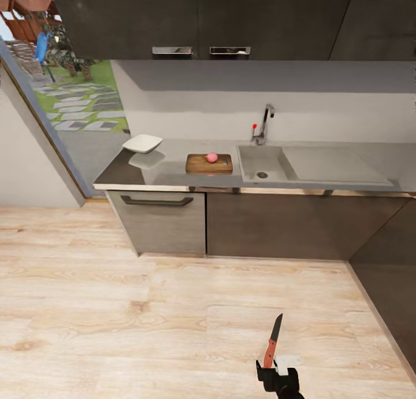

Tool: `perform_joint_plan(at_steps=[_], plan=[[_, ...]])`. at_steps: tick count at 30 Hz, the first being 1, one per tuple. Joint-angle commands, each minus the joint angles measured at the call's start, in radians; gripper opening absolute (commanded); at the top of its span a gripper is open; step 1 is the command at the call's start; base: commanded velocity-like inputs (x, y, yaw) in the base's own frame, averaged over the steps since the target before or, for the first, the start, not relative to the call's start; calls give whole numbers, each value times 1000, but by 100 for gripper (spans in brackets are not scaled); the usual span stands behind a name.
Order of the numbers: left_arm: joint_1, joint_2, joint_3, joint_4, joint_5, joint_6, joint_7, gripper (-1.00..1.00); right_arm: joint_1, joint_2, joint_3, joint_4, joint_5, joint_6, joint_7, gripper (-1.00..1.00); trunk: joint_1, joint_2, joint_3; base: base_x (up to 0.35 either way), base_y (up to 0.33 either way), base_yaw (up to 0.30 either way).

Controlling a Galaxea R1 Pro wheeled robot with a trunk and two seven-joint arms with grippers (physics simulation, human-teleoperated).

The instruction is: In the kitchen, take the Vidalia onion out of the sink, dice it on the chopping board with the paring knife, put the diced onion into the bowl on the countertop, then place both the paring knife and the chopping board into the sink.

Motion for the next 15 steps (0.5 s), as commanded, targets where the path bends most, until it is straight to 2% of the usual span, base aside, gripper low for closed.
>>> perform_joint_plan(at_steps=[1, 15], plan=[[-1, 0, -9, 1, 7, -3, 4, 100, -1, 0, 8, 1, -8, -3, -3, -100, 1, -2, 0, 75, 134, 0], [-1, 0, -10, 2, 7, -2, 2, 100, -1, 0, 9, 1, -8, -3, -4, -100, 1, -2, 22, 140, 239, 0]])
